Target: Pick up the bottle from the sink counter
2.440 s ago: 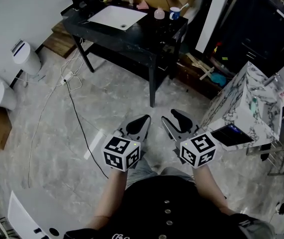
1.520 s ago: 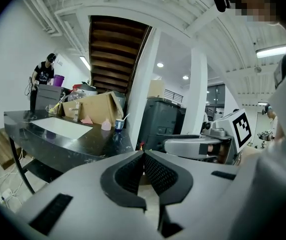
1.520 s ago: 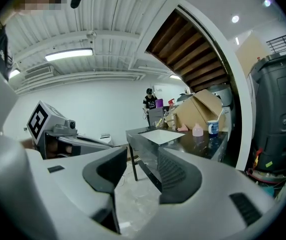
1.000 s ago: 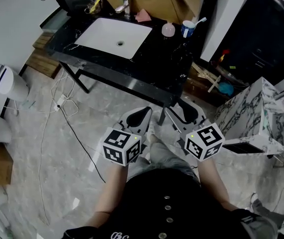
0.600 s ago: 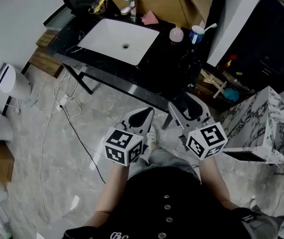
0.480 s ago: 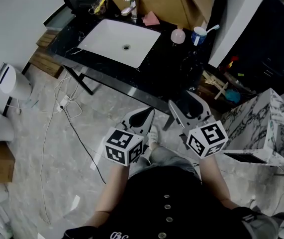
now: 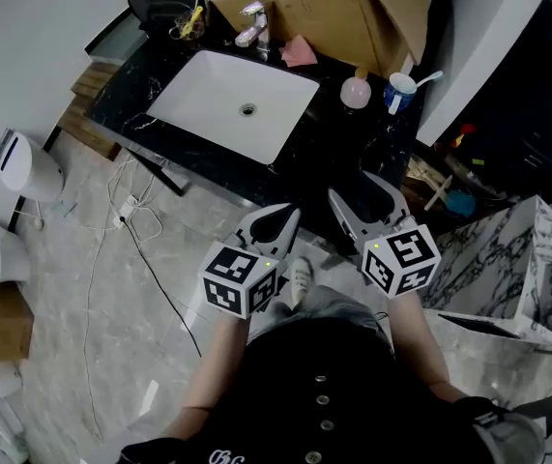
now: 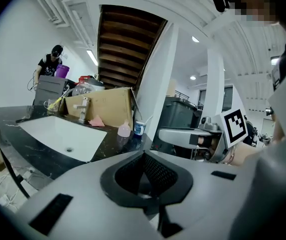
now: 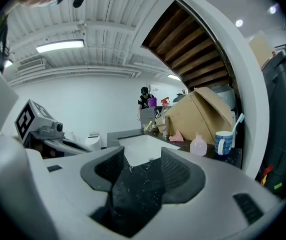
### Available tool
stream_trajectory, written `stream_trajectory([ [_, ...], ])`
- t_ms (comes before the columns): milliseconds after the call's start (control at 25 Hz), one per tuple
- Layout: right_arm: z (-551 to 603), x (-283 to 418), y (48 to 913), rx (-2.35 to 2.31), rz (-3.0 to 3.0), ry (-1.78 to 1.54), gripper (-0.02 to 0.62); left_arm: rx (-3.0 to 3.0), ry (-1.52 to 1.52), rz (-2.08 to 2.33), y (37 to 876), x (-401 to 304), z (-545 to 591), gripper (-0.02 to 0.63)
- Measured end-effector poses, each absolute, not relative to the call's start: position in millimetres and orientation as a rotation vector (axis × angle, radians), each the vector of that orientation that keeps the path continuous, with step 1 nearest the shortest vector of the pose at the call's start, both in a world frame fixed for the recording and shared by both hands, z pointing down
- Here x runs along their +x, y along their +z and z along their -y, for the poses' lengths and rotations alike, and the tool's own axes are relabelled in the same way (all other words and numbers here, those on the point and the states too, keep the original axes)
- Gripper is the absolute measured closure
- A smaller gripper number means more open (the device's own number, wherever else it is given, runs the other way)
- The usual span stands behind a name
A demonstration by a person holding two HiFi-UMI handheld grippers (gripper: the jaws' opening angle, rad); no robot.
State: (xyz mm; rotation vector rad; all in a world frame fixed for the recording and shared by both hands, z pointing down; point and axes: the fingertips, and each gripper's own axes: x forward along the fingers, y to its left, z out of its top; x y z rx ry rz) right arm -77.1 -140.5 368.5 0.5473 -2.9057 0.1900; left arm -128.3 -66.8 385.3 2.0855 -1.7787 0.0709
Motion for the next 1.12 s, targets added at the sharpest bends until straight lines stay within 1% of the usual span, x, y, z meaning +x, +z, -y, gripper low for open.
stream_trajectory([
  [200, 177.5, -100.7, 370.6, 0.545, 2.892, 0.237, 0.362, 2.104, 0.098, 1.752, 382.4, -149.8, 112.4, 0.589],
  [400, 209.2, -115.7, 368.3, 0.547, 2.897, 0.238, 0.335, 2.143, 0.090, 1.731, 376.4, -164.7, 158.3, 0.589],
  [1120, 270.2, -118.9, 402.0, 0.753, 2.743, 0.314, 0.314, 2.236, 0.148, 1.455, 403.3, -168.6, 235.8, 0.589],
])
